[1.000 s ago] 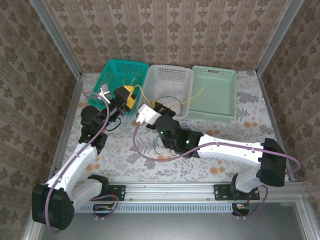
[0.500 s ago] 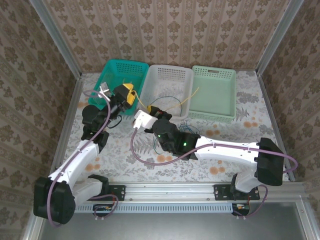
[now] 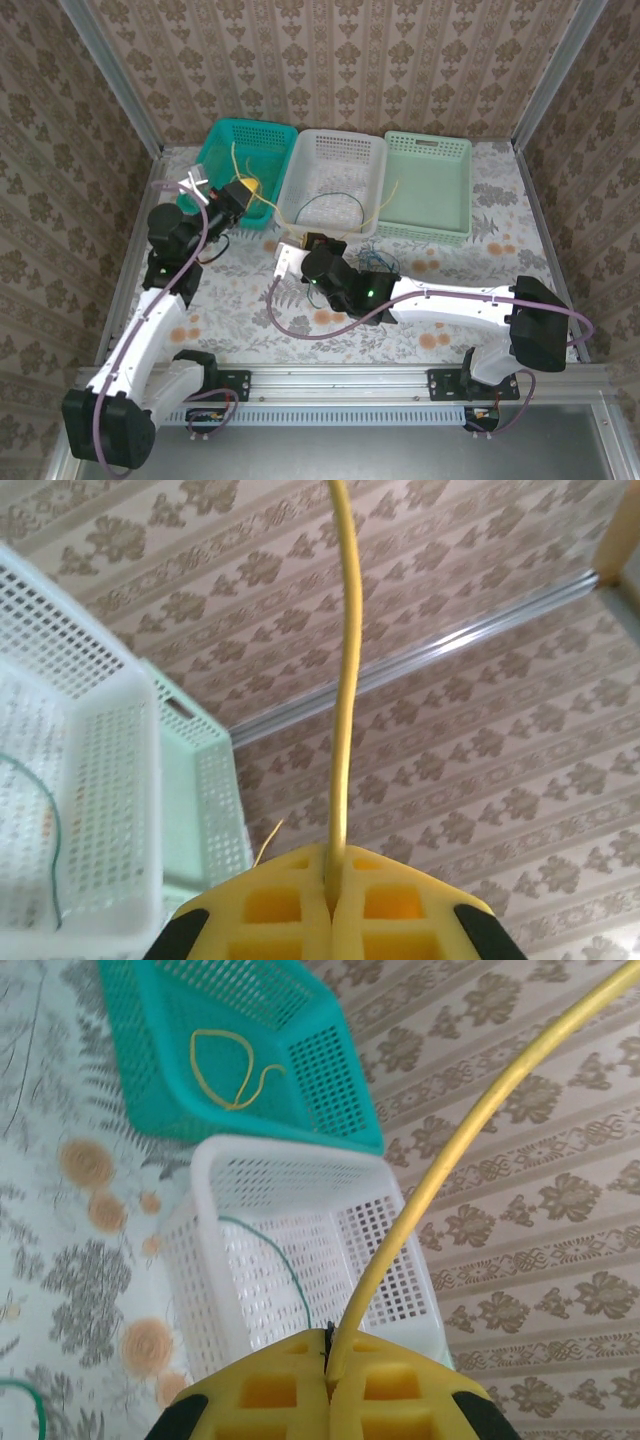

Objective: Untangle the cables

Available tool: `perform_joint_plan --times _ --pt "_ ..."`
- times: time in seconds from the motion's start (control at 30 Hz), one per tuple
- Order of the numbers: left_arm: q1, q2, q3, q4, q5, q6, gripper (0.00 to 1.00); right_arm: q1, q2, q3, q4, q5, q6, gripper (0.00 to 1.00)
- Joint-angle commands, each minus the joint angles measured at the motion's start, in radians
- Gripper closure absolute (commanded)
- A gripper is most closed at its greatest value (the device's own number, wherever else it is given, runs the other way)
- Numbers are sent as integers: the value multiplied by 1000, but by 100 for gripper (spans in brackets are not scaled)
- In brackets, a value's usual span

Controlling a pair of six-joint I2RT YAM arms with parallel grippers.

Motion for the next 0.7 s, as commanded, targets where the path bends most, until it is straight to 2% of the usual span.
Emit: perform_joint_plan --times 0.0,0.17,0.3,0.33,0.5,0.67 --pt "13 -33 138 -319 31 345 100 11 -8 -26 -155 8 -90 100" --pt "-5 -3 242 -575 77 617 100 22 30 -11 -194 24 -213 100" --pt "-42 21 306 -758 59 820 100 42 63 -17 -211 18 -353 100" --pt "-48 24 316 -798 21 865 100 44 70 -18 -213 20 -374 100" --pt "-55 19 316 -880 -18 962 100 39 83 -4 -193 23 -433 100" --pt "-47 -6 275 -833 -106 959 100 1 135 96 -210 46 -342 100"
